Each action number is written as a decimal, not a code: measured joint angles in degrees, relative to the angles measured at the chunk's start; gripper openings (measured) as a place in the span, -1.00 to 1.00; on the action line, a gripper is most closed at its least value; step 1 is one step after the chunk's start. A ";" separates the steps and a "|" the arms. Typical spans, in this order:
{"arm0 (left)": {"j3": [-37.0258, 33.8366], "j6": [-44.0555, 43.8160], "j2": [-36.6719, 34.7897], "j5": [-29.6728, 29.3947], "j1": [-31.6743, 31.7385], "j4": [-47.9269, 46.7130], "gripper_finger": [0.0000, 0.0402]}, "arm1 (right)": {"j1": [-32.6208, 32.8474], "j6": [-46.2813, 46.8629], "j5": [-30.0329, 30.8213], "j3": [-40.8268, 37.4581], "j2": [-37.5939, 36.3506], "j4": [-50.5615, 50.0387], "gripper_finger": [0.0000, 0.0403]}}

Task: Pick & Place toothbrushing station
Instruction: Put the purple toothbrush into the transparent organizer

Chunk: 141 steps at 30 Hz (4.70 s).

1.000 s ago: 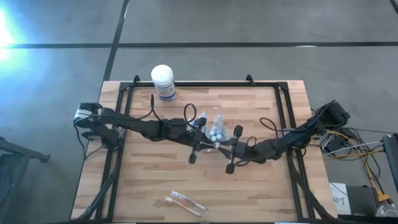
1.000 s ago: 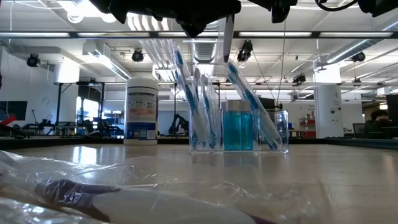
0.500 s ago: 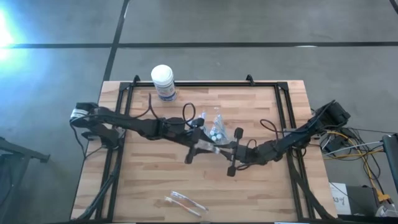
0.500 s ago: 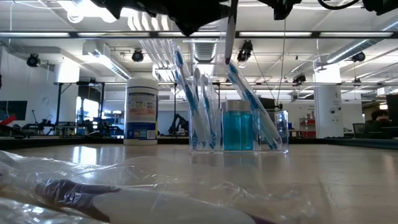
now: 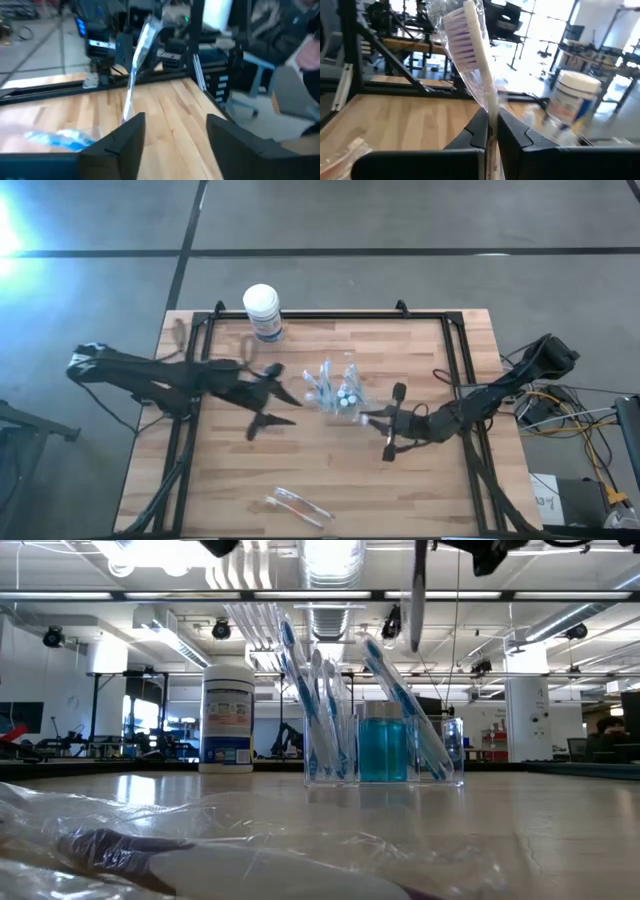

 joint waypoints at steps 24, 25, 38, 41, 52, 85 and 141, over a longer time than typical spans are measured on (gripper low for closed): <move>-30.20 -9.89 -39.70 -6.89 -0.91 8.43 -0.92 | -12.94 14.39 -0.05 -15.29 -7.49 -0.29 -0.93; -30.54 -9.93 -39.80 -6.89 -0.91 8.42 -0.90 | -13.04 15.17 -0.04 -15.43 -6.76 -0.32 -0.93; -31.91 -11.49 -40.04 -6.86 -0.91 8.94 -0.87 | -16.22 26.04 1.62 -15.65 3.31 -0.11 -0.94; -31.93 -11.68 -40.04 -6.86 -0.91 9.01 -0.87 | -17.08 28.71 1.93 -15.57 5.27 0.70 -0.94; -31.93 -12.56 -40.04 -6.82 -0.95 8.92 -0.87 | -17.28 30.22 2.06 -15.42 8.96 4.37 -0.89; -31.93 -15.79 -40.15 -1.89 -0.93 6.25 -0.87 | -16.48 23.91 0.64 -12.06 -6.43 -0.51 0.02; -31.95 -16.63 -47.17 -1.44 -0.91 -9.59 -0.91 | 0.18 60.49 -31.38 101.47 73.09 -90.95 0.03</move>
